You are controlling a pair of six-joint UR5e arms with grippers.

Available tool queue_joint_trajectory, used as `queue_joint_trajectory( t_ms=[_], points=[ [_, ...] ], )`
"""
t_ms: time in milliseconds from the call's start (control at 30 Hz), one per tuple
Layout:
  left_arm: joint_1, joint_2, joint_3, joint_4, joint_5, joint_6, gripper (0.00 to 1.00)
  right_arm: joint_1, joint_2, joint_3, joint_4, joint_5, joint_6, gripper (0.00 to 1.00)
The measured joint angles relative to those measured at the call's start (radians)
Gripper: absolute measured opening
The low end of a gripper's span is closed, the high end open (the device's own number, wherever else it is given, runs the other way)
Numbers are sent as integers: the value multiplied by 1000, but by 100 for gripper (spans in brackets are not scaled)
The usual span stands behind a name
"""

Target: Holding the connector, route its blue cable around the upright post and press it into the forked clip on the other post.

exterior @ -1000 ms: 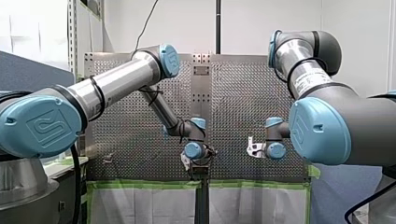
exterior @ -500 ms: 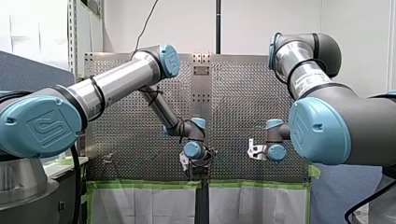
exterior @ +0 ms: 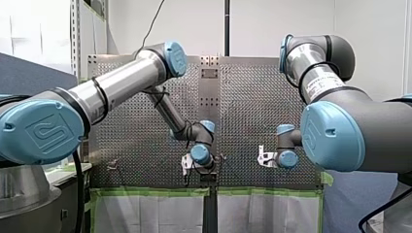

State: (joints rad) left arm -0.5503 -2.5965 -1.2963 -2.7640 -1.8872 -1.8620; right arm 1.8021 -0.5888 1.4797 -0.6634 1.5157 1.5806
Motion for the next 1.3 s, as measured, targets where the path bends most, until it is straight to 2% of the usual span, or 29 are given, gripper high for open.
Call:
queue_joint_trajectory(
  t_ms=[167, 300, 467, 600, 800, 1133, 1300],
  points=[
    [2, 50, -50, 46, 34, 11, 100, 4, 1, 0, 3, 0, 1, 0],
    [-3, 96, -97, 88, 78, 18, 100, 6, 1, 0, 7, 0, 1, 0],
    [-14, 125, -151, 75, 112, 40, 100, 7, 1, 0, 14, 0, 2, 0],
    [-22, 129, -185, 42, 117, 49, 100, 7, 1, 0, 21, 0, 4, 0],
    [-34, 130, -198, 16, 116, 61, 100, 7, 1, 0, 24, 0, 6, 0],
    [-74, 134, -199, 20, 119, 89, 100, 7, 1, 0, 24, 0, 13, 0],
    [-92, 136, -199, 40, 106, 91, 100, 7, 1, 0, 25, -15, 16, 0]
  ],
)
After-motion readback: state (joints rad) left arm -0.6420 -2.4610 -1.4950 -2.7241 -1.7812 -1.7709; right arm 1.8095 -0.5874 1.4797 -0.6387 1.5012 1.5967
